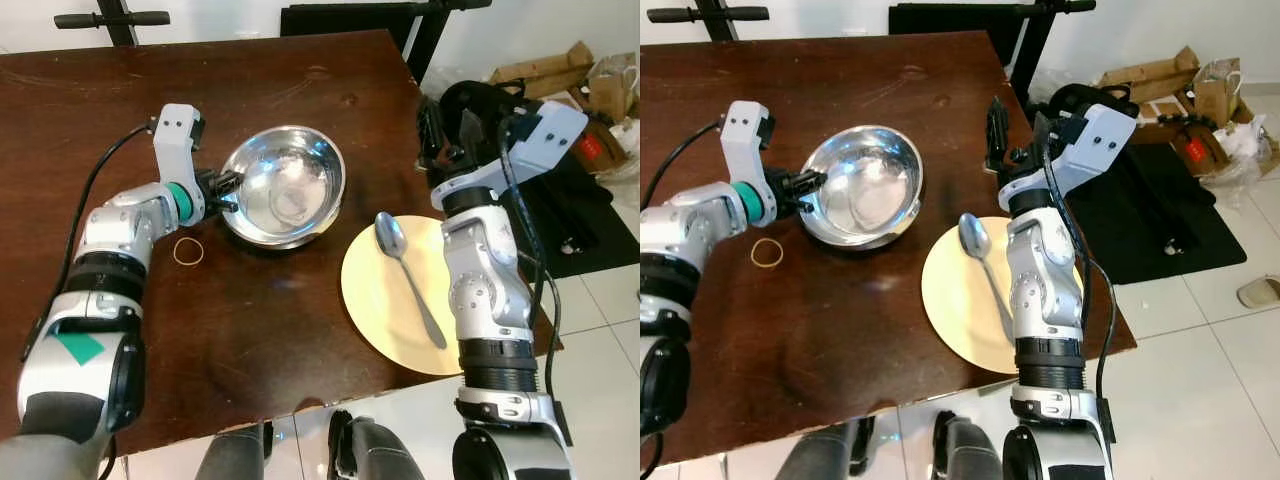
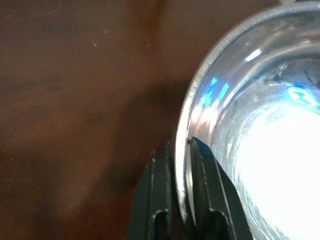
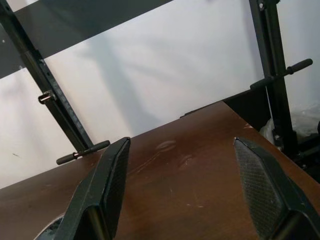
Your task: Setting the table
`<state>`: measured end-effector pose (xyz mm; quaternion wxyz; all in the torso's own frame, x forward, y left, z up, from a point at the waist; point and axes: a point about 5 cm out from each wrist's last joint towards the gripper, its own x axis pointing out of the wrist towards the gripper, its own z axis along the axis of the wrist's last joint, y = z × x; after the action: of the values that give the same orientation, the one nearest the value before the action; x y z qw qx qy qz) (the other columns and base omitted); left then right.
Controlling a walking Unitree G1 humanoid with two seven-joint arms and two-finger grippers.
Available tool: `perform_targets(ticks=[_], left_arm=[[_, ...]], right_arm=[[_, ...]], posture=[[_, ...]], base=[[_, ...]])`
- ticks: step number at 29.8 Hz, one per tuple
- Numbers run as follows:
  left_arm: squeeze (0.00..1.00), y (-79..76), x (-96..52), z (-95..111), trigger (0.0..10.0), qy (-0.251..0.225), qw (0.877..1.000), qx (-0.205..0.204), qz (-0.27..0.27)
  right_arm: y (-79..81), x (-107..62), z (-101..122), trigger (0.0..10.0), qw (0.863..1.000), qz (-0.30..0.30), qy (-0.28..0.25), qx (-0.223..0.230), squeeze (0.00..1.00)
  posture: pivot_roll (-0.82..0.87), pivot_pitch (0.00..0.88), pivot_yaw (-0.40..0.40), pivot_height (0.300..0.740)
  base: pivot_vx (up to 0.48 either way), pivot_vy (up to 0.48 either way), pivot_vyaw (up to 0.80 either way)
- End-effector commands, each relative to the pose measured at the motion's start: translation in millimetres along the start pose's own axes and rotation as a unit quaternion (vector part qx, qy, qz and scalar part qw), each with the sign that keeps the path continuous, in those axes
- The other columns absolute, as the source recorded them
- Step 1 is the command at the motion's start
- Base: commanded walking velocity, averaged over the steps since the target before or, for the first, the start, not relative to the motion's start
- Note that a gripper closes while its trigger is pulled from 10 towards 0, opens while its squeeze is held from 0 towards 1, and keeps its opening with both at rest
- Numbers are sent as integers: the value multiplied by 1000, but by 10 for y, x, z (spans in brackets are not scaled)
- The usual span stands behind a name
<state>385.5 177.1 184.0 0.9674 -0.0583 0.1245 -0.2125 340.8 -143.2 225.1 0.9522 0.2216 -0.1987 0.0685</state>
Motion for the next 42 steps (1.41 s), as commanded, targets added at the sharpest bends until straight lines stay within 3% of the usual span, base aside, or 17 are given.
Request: perform_targets(ticks=[1, 2, 3, 5, 6, 7, 12, 14, 15, 17, 18, 20, 24, 28, 30, 38, 42], left_arm=[[0, -56, -36, 195, 10000, -75, 996, 28, 38], [0, -89, -74, 317, 10000, -120, 989, 55, 62], [0, -89, -74, 317, 10000, -120, 989, 55, 62], [0, -174, -164, 528, 10000, -197, 973, 73, 92], [0, -174, -164, 528, 10000, -197, 973, 73, 92], [0, -284, -253, 678, 10000, -259, 956, 73, 113], [0, -356, -301, 747, 10000, -288, 948, 73, 113], [0, -423, -345, 819, 10000, -314, 940, 69, 113], [0, -502, -402, 907, 10000, -343, 930, 70, 114], [0, -502, -402, 907, 10000, -343, 930, 70, 114], [0, -606, -457, 1012, 10000, -375, 918, 76, 107], [0, -606, -457, 1012, 10000, -375, 918, 76, 107], [0, -941, -616, 1369, 10000, -457, 884, 79, 60], [0, -1014, -644, 1414, 10000, -469, 878, 83, 50], [0, -1161, -687, 1435, 10000, -486, 868, 101, 26], [0, -1275, -700, 1404, 10000, -493, 860, 129, 7], [0, -1262, -692, 1379, 10000, -487, 860, 149, 6]], right_arm=[[9, -17, 0, 10000, 1000, 3, 5, 5, 0], [40, -7, 2, 10000, 1000, 11, 6, 7, 0], [40, -7, 2, 10000, 1000, 11, 6, 7, 0], [139, 23, -2, 10000, 999, 36, 8, 16, 0], [139, 23, -2, 10000, 999, 36, 8, 16, 0], [254, 68, 11, 10000, 998, 61, 5, 23, 0], [325, 96, 34, 10000, 997, 74, 1, 27, 0], [393, 124, 70, 10000, 996, 88, -6, 29, 0], [471, 151, 107, 10000, 994, 105, -14, 29, 0], [471, 151, 107, 10000, 994, 105, -14, 29, 0], [575, 182, 166, 10000, 991, 133, -26, 21, 0], [575, 182, 166, 10000, 991, 133, -26, 21, 0], [872, 285, 373, 10000, 976, 210, -64, 3, 0], [913, 301, 405, 10000, 973, 218, -68, 9, 0], [975, 335, 461, 10000, 970, 228, -78, 20, 0], [1021, 361, 555, 10000, 966, 237, -92, 34, 0], [865, 357, 551, 10000, 974, 204, -92, 43, 0]], posture=[[211, 143, -18, 740], [212, 142, -19, 740], [212, 142, -19, 740], [213, 139, -23, 740], [213, 139, -23, 740], [218, 135, -23, 740], [220, 135, -26, 740], [218, 130, -24, 740], [216, 121, -24, 740], [216, 121, -24, 740], [211, 112, -14, 740], [211, 112, -14, 740], [198, 98, -16, 740], [199, 96, -15, 740], [187, 84, -13, 740], [191, 70, -14, 740], [188, 71, -8, 740]], base=[[0, 0, 0], [0, 0, 0], [0, 0, 0], [0, 0, 0], [0, 0, 0], [0, 0, 0], [0, 0, 0], [0, 0, 0], [0, 0, 0], [0, 0, 0], [0, 0, 0], [0, 0, 0], [0, 0, 0], [0, 0, 0], [0, 0, 0], [0, 0, 0], [0, 0, 0]])
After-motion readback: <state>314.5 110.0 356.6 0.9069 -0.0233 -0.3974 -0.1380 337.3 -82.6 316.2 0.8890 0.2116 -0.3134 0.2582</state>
